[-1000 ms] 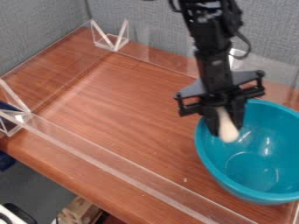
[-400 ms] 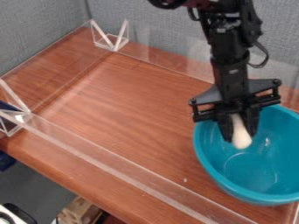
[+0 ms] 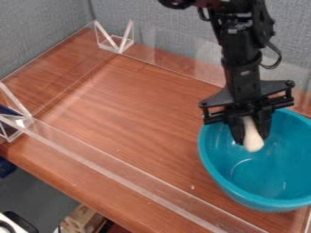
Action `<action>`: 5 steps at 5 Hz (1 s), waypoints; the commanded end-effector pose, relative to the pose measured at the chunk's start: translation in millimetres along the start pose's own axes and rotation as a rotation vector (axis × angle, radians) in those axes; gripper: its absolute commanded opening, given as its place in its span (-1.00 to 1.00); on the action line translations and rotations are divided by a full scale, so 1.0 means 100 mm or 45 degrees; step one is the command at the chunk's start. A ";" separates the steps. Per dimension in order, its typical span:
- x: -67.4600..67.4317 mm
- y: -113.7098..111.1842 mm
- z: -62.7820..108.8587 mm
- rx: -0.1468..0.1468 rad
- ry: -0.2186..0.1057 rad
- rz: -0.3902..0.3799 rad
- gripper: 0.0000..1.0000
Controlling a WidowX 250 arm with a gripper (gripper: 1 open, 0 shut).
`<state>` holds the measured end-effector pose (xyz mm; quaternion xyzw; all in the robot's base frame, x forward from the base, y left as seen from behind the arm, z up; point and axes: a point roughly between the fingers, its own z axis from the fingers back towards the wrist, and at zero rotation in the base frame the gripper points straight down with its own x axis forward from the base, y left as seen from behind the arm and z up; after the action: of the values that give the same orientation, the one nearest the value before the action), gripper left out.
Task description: Put the mushroom in the blue bowl
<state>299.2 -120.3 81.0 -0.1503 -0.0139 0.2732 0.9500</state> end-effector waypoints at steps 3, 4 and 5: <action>-0.10 -0.27 -0.20 -0.013 -0.019 -0.120 -1.00; -0.15 -0.34 -0.32 -0.010 -0.008 -0.155 -1.00; -0.21 -0.41 -0.44 -0.006 0.007 -0.189 -1.00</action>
<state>301.7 -171.1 39.6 -0.1390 -0.0060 0.2110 0.9675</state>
